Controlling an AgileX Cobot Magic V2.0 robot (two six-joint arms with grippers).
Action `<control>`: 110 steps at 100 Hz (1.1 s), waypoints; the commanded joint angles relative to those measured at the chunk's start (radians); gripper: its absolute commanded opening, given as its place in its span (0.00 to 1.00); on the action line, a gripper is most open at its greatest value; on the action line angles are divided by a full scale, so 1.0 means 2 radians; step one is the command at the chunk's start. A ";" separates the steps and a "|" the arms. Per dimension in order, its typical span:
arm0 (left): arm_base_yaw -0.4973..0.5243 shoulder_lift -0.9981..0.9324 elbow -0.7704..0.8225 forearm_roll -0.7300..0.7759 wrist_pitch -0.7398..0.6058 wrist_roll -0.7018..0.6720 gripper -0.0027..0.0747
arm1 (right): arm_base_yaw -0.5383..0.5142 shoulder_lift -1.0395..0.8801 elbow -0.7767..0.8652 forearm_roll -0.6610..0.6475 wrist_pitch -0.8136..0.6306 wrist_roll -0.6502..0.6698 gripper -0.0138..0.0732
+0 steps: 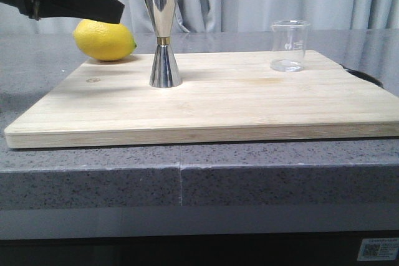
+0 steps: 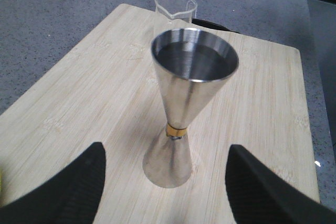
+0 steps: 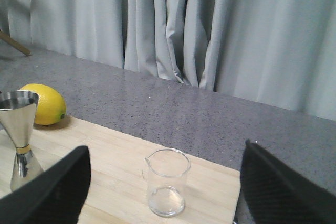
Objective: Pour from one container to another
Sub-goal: 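Open the left gripper and raise it away from the jigger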
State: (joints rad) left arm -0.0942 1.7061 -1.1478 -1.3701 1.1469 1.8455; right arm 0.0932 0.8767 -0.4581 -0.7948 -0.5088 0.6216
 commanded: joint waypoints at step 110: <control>0.054 -0.113 -0.014 -0.006 0.030 -0.058 0.62 | -0.002 -0.006 -0.011 0.009 -0.025 -0.002 0.77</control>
State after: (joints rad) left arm -0.0090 1.5468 -1.1478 -1.3165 1.1744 1.7521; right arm 0.0932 0.8767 -0.4581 -0.7948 -0.5072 0.6216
